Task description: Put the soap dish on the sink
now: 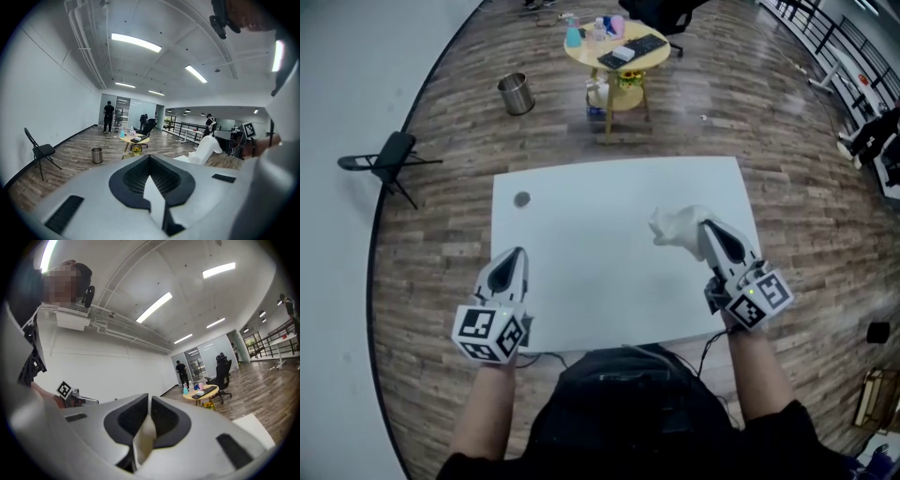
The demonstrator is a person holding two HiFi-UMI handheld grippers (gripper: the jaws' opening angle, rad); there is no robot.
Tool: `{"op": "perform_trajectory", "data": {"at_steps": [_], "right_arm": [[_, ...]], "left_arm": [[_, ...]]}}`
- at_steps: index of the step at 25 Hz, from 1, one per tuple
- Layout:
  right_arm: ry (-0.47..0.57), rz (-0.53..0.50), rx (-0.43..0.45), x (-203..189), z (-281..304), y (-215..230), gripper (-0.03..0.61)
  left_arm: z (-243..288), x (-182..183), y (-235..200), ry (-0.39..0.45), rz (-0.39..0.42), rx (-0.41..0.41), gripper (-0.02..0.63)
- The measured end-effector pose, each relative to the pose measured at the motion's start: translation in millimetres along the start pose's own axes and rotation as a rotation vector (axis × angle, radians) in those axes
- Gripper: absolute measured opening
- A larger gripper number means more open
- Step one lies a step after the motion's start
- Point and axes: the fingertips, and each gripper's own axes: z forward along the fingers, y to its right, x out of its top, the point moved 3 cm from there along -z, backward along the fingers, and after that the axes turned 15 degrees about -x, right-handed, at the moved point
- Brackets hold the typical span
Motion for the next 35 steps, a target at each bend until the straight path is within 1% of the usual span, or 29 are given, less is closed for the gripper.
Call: {"op": "perform_trajectory", "data": {"at_steps": [8, 12, 19, 29, 35], "right_arm": [[-0.024, 0.018, 0.000, -7, 8, 7, 0.028], [-0.030, 0.032, -0.010, -14, 11, 12, 0.028], [-0.065, 0.047, -0.008, -29, 24, 20, 0.028], [-0.110, 0.063, 0.002, -45, 35, 32, 0.028], [-0.130, 0.064, 0.009, -53, 39, 38, 0.028]], "left_arm": [[23, 6, 1, -0.011, 0.004, -0.022, -0.011], [29, 1, 0, -0.028, 0.002, -0.027, -0.011], [37, -6, -8, -0.054, -0.011, -0.010, -0.011], [54, -19, -5, -0.079, -0.039, -0.002, -0.011], [59, -25, -8, -0.103, -0.021, 0.013, -0.011]]}}
